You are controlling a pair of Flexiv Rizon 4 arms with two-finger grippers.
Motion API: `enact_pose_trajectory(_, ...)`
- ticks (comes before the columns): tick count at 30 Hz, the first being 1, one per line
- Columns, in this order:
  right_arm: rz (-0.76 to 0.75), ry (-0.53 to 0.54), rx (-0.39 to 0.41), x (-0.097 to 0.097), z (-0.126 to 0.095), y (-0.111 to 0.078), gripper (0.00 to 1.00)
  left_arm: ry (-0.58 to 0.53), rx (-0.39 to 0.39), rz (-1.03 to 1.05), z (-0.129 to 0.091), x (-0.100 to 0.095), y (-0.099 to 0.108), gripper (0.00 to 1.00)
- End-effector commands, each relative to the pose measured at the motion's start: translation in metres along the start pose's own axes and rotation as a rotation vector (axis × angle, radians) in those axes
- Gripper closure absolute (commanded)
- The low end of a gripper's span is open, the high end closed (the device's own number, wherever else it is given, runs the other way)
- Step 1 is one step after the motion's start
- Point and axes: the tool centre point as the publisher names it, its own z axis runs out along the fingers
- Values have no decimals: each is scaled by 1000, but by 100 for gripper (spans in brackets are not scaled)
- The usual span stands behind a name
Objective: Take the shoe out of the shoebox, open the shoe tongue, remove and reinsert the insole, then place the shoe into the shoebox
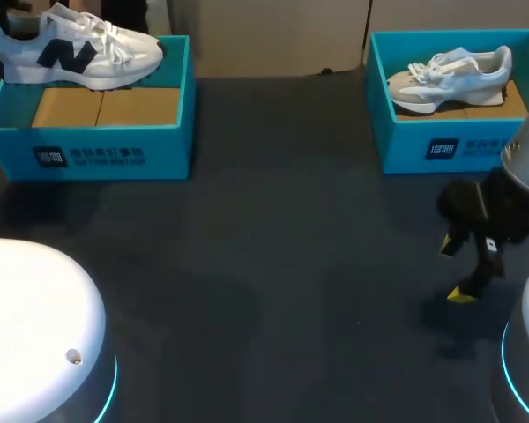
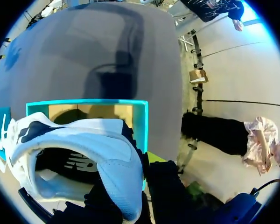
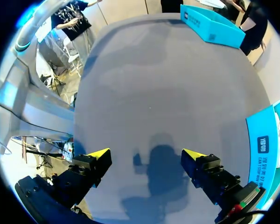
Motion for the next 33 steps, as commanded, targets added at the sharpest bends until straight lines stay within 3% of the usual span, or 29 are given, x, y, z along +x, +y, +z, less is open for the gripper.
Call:
enact_pose_trajectory(1,-1,0,1,0,1,0,0,-44,-6,46,5,4,7,100)
enact_pose_trajectory(25,-1,0,1,0,1,0,0,-65,-4,61,6,6,9,100)
enact_pose_trajectory(33,-1,0,1,0,1,0,0,-71,21,35,21,5,14,100)
